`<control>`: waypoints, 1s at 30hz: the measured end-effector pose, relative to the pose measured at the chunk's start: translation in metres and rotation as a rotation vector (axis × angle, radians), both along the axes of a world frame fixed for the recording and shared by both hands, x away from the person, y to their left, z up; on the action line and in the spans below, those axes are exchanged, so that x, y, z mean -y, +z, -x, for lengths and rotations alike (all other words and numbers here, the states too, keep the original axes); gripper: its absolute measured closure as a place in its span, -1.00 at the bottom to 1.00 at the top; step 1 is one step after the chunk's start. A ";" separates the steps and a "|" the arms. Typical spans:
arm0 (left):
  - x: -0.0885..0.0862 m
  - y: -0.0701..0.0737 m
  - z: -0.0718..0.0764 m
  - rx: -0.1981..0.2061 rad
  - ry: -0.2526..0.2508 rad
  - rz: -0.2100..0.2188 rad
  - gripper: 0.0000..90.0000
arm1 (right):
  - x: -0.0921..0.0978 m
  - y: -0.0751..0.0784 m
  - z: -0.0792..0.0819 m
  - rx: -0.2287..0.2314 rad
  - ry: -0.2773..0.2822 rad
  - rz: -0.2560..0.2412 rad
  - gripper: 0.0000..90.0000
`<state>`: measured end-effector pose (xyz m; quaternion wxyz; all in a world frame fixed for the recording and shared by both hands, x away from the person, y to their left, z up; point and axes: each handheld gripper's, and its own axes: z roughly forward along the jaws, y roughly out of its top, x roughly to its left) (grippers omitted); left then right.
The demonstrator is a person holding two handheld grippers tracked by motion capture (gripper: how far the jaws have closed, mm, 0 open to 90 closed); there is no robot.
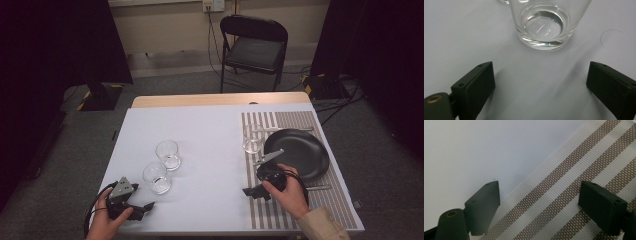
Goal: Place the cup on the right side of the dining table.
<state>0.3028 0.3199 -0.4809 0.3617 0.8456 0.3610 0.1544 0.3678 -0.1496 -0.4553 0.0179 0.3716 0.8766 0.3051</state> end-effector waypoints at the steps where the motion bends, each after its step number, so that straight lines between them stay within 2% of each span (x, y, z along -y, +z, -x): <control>1: 0.000 0.000 0.000 0.000 0.000 -0.001 -0.83 | 0.001 0.000 0.000 -0.001 0.000 0.000 -0.63; 10: 0.000 0.000 0.000 0.001 0.000 -0.001 -0.83 | 0.006 0.000 0.003 0.019 0.015 0.021 -0.63; 20: 0.000 0.000 0.000 0.001 0.000 -0.001 -0.83 | 0.009 -0.002 0.005 0.047 0.038 0.022 -0.63; 24: 0.000 0.000 0.000 0.001 0.000 -0.001 -0.83 | 0.011 -0.005 0.008 0.085 0.084 0.027 -0.63; 30: 0.000 0.000 0.000 0.002 0.000 -0.001 -0.83 | 0.014 -0.009 0.012 0.143 0.120 0.018 -0.63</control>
